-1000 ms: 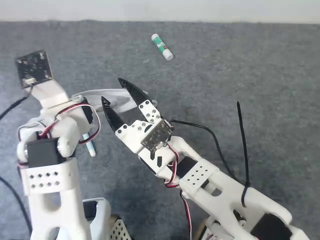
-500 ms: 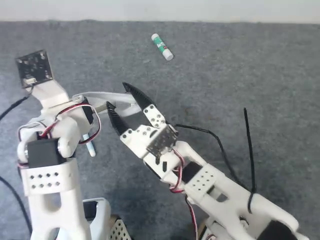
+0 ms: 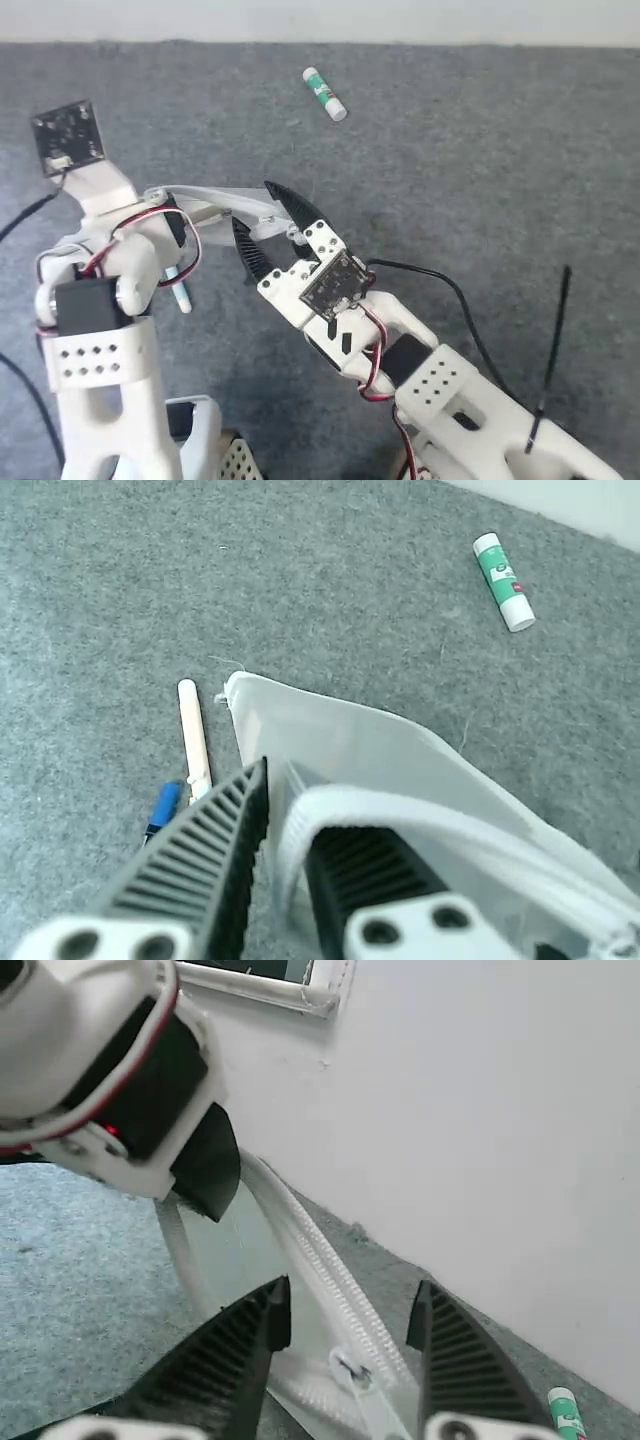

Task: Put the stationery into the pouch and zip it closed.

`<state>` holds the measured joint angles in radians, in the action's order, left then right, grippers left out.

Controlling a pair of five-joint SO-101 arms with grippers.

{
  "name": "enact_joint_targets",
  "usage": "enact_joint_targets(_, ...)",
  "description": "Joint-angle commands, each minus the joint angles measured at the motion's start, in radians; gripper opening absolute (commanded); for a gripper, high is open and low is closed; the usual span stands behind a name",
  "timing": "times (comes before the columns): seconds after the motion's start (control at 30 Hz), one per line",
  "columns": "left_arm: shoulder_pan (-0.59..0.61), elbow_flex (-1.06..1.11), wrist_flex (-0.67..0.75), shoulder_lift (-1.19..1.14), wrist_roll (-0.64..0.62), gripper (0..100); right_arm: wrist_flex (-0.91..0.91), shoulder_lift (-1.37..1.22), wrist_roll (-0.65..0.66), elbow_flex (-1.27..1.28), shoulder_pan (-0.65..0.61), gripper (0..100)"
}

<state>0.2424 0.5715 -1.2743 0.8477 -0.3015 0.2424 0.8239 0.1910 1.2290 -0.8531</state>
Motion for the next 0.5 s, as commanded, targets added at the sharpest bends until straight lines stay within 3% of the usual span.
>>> enact_joint_targets(0.0, 0.005, -0.022, 0.043, 0.009, 0.006, 1, -0.09, 0.081, 0.008, -0.015, -0.028, 18.8)
enact_joint_targets(0.27, 0.012, -0.033, 0.048, 0.009, -0.003, 1, -0.225, 0.147, 0.008, -0.015, -0.084, 18.8)
enact_joint_targets(0.47, 0.153, -0.073, 0.048, 0.009, -0.061, 1, -0.231, 0.147, 0.008, -0.015, -0.09, 18.8)
